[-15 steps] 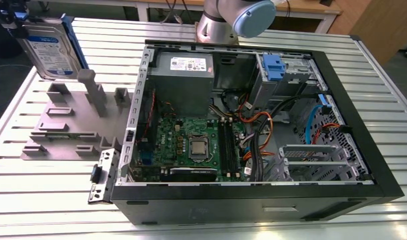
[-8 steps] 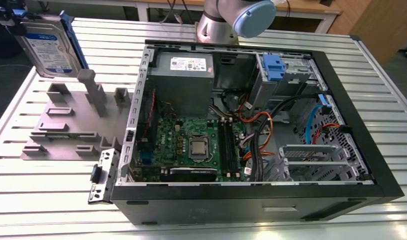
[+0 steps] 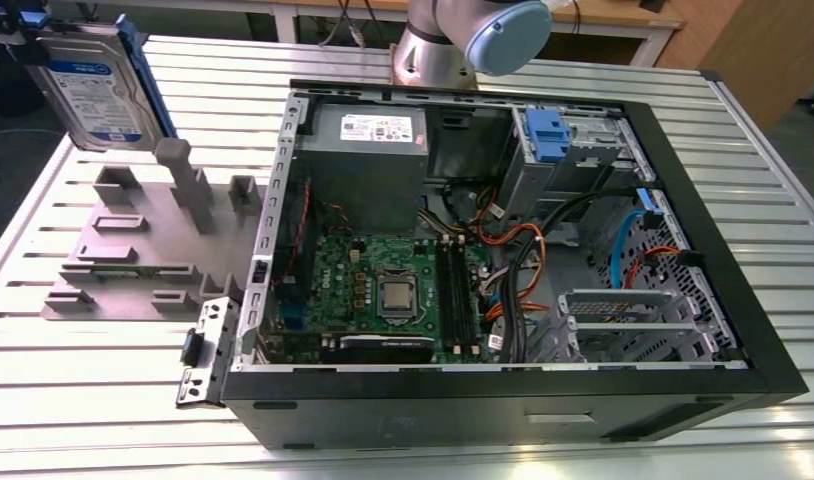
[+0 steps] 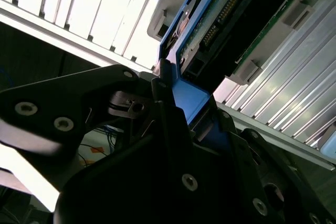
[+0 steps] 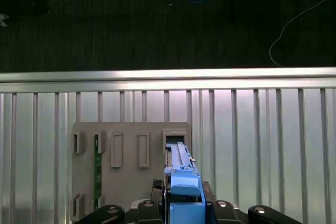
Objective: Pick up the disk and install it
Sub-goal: 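Pick up the disk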
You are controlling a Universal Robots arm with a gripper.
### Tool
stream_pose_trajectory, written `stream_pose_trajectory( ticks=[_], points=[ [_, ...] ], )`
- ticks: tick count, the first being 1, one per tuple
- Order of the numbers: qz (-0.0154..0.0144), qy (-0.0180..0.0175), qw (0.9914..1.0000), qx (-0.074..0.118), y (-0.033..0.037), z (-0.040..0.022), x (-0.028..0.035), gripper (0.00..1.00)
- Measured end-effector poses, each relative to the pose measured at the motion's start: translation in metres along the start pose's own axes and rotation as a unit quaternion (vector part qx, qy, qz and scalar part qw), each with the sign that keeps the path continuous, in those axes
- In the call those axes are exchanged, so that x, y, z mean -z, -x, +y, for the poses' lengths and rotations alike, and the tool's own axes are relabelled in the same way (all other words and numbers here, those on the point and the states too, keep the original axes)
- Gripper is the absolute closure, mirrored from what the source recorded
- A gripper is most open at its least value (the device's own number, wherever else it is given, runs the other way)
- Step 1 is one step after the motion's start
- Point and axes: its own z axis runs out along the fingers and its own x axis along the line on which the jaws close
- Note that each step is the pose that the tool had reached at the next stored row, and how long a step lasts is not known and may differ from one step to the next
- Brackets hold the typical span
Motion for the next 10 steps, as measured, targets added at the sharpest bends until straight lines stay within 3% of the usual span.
stream_pose_trajectory(
  ticks=[10],
  points=[
    [-0.0007, 0.0001, 1.00000, 0.000, -0.0001, 0.0000, 0.0008, 0.64]
  ],
)
